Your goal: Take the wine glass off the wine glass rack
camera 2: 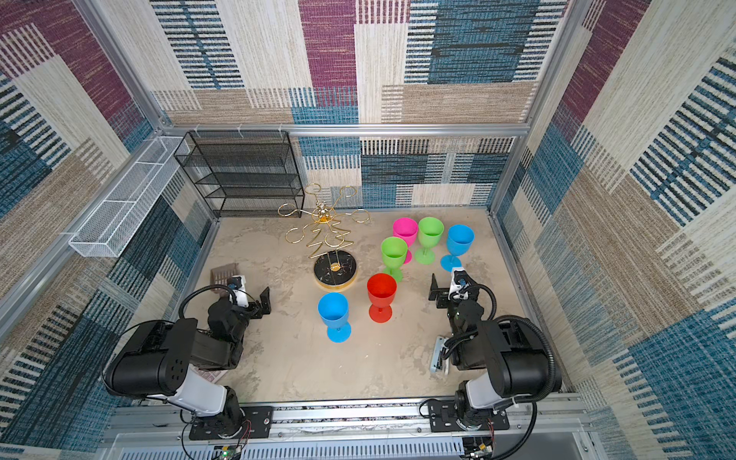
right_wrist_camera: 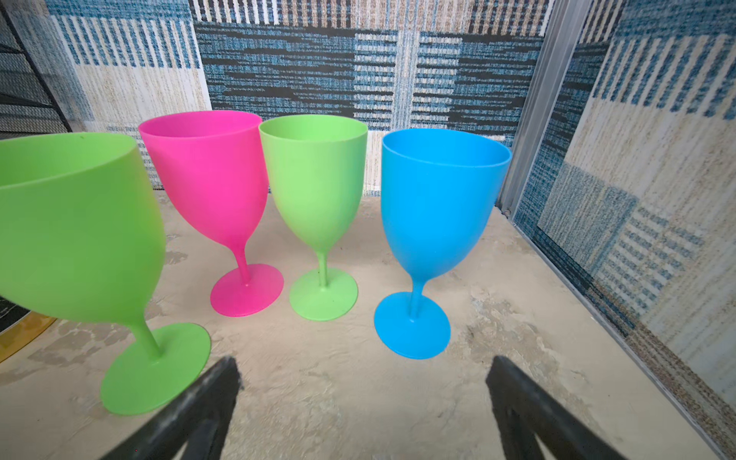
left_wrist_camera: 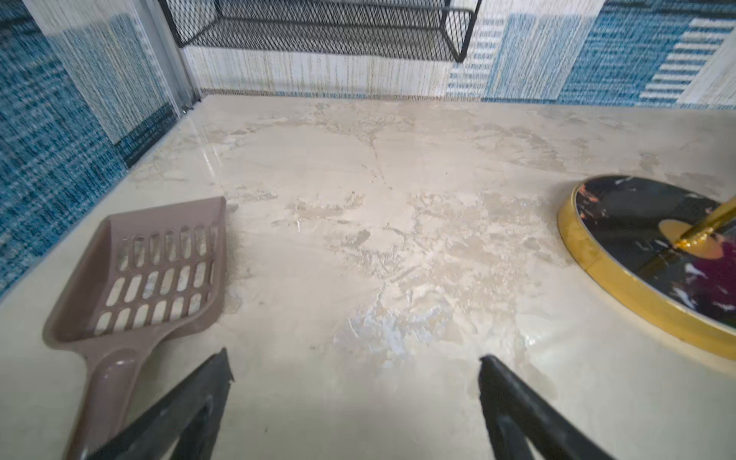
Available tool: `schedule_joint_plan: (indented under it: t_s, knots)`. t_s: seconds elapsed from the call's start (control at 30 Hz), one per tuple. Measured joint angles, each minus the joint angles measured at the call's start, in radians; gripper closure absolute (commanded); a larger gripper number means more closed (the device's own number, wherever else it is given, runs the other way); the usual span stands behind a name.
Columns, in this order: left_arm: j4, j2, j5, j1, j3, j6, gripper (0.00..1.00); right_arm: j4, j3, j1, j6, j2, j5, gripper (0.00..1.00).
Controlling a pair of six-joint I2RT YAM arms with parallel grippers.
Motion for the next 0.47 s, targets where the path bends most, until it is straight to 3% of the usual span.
schedule_joint_plan:
  t_s: [0.47]
  knots:
    - [0.093,0.010,-0.088,0.000,-0.020,-0.035,0.00,0.047,0.000,-0.002,0.004,0.008,-0.008,0.01]
